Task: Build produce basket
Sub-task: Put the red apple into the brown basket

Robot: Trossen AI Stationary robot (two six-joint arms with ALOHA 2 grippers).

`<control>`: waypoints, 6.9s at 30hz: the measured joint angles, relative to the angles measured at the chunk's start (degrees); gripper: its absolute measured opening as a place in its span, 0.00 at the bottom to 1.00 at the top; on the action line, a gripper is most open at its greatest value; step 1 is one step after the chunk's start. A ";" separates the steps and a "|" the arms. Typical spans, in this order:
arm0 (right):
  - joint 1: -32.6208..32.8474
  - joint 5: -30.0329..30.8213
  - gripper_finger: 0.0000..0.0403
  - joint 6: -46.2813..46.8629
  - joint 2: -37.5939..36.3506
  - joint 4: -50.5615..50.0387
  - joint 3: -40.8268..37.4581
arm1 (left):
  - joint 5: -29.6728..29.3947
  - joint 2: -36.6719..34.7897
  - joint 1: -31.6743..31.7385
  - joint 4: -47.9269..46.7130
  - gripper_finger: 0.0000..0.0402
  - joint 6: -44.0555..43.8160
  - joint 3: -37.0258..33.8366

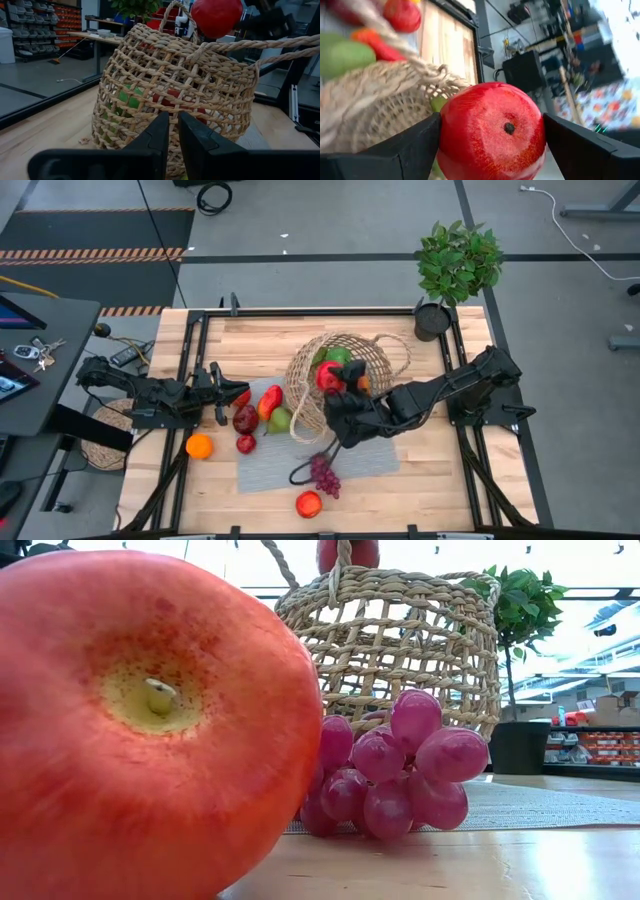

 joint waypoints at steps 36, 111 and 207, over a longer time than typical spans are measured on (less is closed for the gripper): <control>-1.07 2.15 0.86 -21.62 0.02 -8.36 0.00 | -0.01 0.00 0.01 0.00 0.12 0.00 0.00; -22.58 -43.34 0.86 60.87 0.10 -12.26 -2.38 | -0.02 0.02 0.02 0.02 0.12 0.00 0.02; 14.56 -19.72 0.97 22.77 26.29 43.38 6.40 | 0.00 0.35 0.01 -0.07 0.12 0.00 0.01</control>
